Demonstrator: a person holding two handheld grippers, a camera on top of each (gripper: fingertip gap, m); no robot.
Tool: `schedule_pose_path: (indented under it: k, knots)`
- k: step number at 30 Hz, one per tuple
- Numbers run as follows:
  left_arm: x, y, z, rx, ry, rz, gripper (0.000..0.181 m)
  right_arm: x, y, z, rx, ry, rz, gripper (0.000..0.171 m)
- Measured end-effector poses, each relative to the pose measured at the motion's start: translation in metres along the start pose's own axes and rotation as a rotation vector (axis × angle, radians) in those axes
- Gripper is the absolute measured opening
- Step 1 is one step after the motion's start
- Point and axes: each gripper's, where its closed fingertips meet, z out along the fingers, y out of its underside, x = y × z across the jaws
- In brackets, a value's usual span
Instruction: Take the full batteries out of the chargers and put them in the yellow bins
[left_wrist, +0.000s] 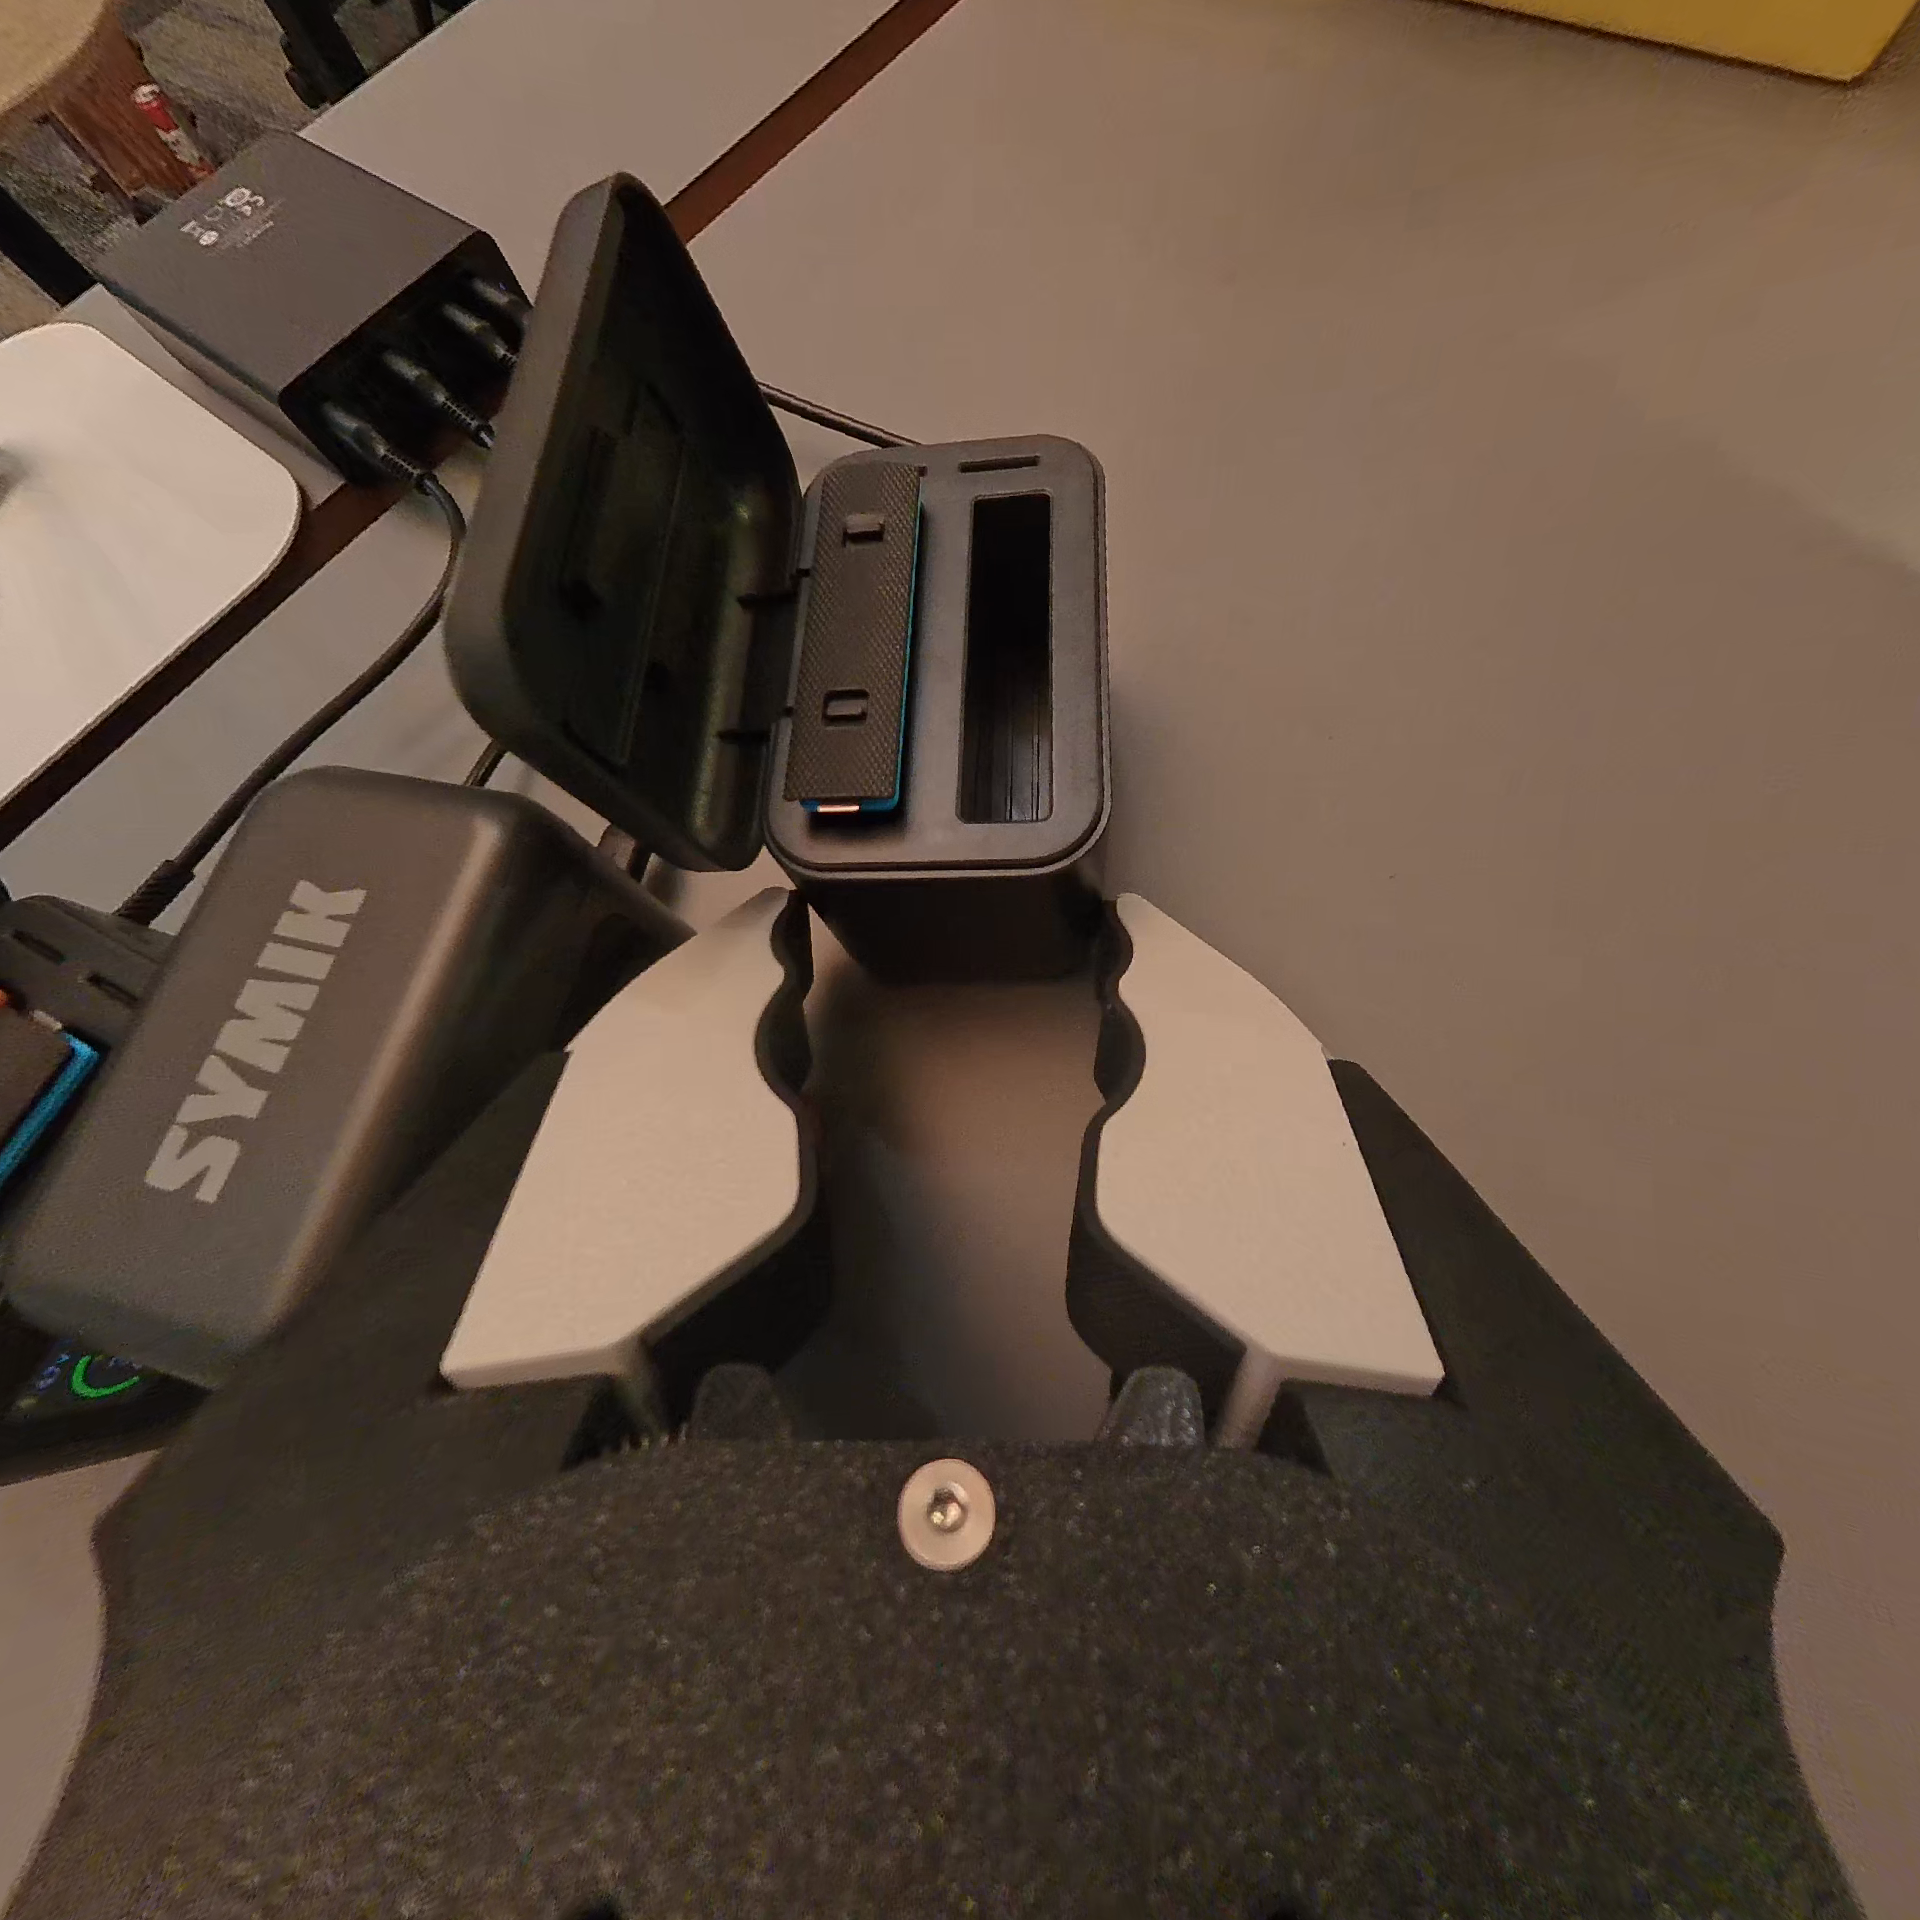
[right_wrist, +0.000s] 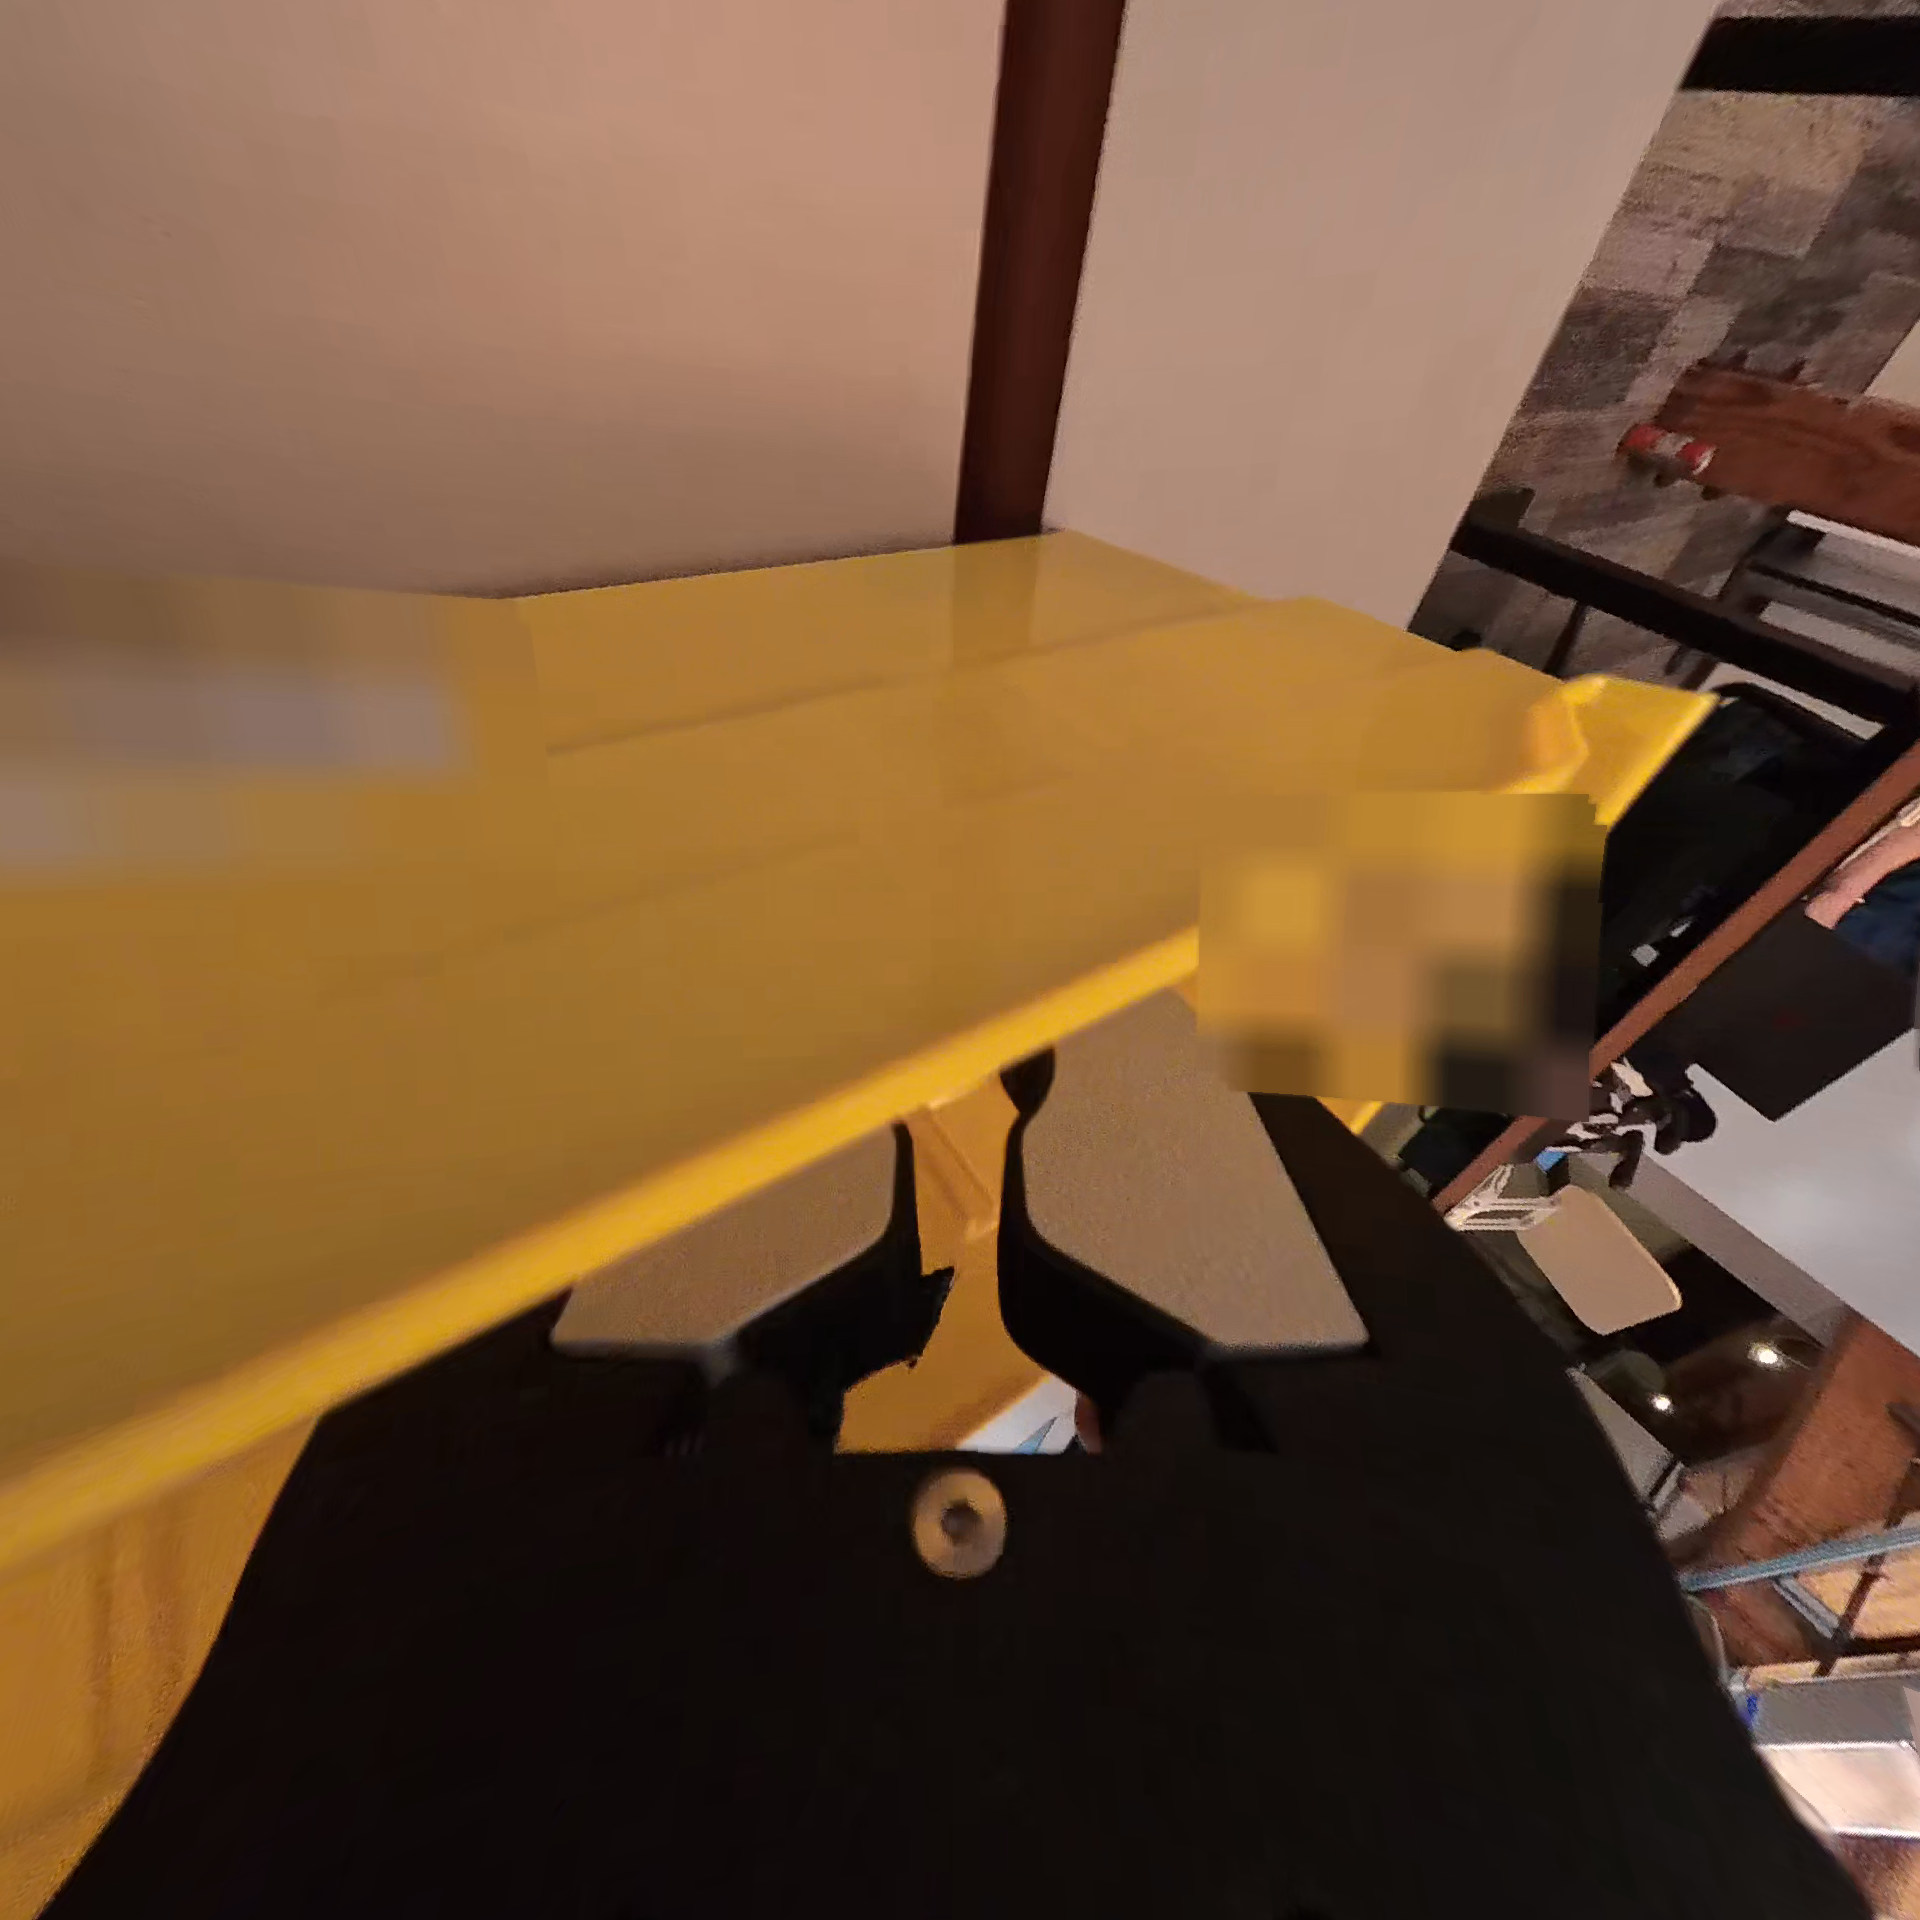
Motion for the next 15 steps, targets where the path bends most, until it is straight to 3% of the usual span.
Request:
schedule_pose_path:
  k: [1, 7, 12, 15]
  knots:
    - [0.000, 0.000, 0.000, 0.000, 0.000, 0.000, 0.053, 0.003, 0.001, -0.001, 0.002, 0.005, 0.008, 0.011]
    - [0.000, 0.000, 0.000, 0.000, 0.001, -0.001, 0.053, 0.027, 0.003, -0.003, 0.021, 0.063, 0.088, 0.000]
    - [0.000, 0.000, 0.000, -0.001, 0.002, -0.002, 0.053, 0.028, 0.007, 0.006, -0.007, 0.047, 0.128, 0.002]
    - [0.000, 0.000, 0.000, -0.001, 0.003, -0.002, 0.053, 0.020, 0.007, 0.000, 0.014, -0.019, 0.145, 0.012]
